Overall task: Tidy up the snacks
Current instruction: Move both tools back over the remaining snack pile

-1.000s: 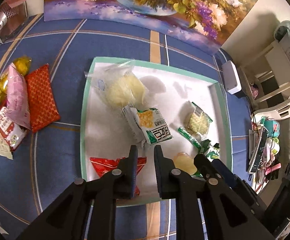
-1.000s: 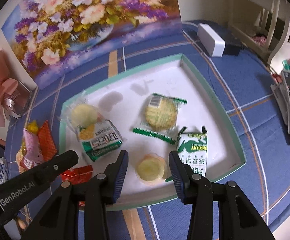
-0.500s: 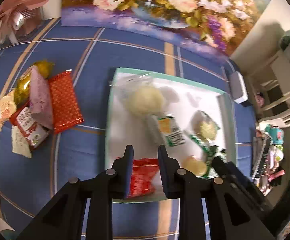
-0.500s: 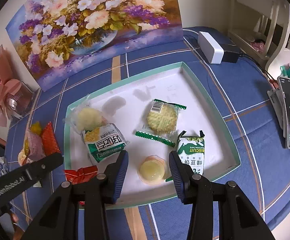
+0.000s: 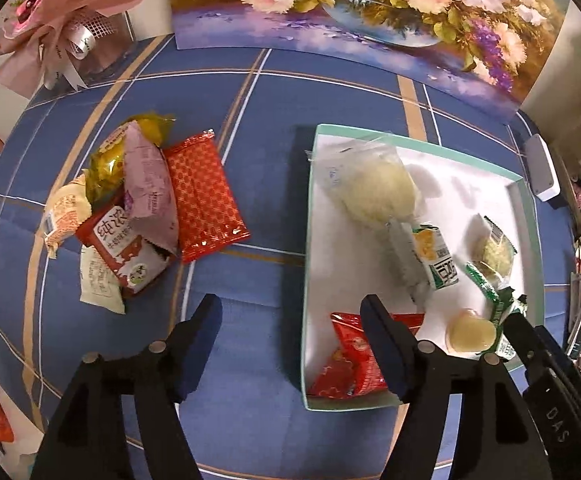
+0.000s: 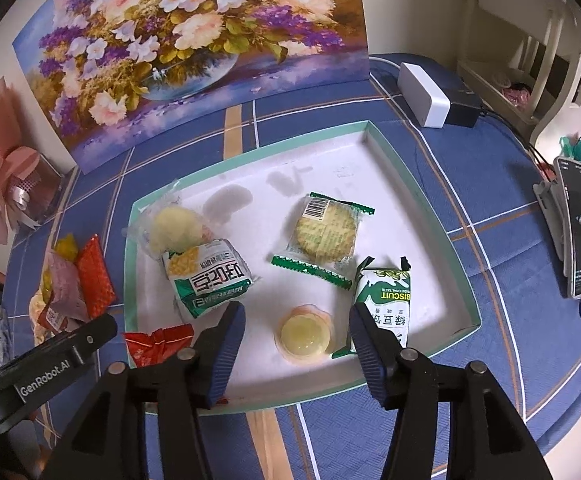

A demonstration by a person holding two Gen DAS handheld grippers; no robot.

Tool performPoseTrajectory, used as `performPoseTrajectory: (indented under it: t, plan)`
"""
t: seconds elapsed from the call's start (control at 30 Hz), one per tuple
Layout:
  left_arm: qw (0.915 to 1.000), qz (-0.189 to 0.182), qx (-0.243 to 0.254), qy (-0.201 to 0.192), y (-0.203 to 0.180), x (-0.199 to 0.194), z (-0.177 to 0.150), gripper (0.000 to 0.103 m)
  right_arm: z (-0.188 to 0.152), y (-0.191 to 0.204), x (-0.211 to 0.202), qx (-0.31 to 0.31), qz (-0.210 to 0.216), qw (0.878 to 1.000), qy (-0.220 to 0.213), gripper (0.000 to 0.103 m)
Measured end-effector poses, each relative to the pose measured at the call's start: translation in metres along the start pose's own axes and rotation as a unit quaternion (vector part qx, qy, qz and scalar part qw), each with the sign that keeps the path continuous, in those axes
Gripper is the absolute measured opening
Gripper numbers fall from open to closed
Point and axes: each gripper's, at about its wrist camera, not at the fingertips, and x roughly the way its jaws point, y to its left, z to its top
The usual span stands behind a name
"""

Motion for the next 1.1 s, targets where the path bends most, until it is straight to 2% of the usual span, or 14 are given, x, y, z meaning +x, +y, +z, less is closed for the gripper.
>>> performPoseTrajectory:
  t: [0.03, 0.07, 0.1, 0.13, 0.2, 0.33, 0.37, 0.7, 1.1]
  plan:
    - [1.0, 0.003, 0.0, -0.002, 0.0, 0.0, 0.0, 0.077, 0.0, 0.001, 0.0, -0.002, -0.002, 1.0, 0.0, 0.065]
    - [1.0, 0.006, 0.0, -0.005, 0.0, -0.001, 0.0, 0.079, 0.0, 0.003, 0.0, -0.005, -0.003, 1.0, -0.002, 0.079]
    - [0.9999, 0.011, -0.001, -0.011, 0.001, -0.001, 0.0, 0.087, -0.001, 0.003, 0.0, -0.006, -0.004, 1.0, -0.005, 0.089]
    - [0.9996, 0.02, -0.004, -0.018, 0.003, -0.002, -0.001, 0.095, -0.001, 0.004, -0.001, -0.007, -0.005, 1.0, -0.009, 0.09]
    - [0.9988, 0.038, -0.008, -0.031, 0.007, -0.004, -0.001, 0.099, -0.002, 0.005, -0.001, -0.01, -0.005, 1.0, -0.009, 0.091]
    - [0.9978, 0.052, -0.015, -0.039, 0.016, -0.005, 0.0, 0.099, -0.003, 0.007, 0.002, -0.015, -0.007, 1.0, -0.006, 0.094]
    - [0.9976, 0.055, -0.018, -0.04, 0.019, -0.006, 0.0, 0.099, -0.003, 0.007, 0.003, -0.015, -0.006, 1.0, -0.005, 0.102]
    - [0.9953, 0.052, -0.025, -0.078, 0.031, -0.017, 0.0, 0.099, -0.006, 0.011, 0.003, -0.021, -0.005, 1.0, -0.012, 0.103]
    - [0.9943, 0.04, -0.03, -0.094, 0.043, -0.023, 0.002, 0.099, -0.006, 0.018, 0.001, -0.016, 0.021, 0.999, -0.03, 0.103]
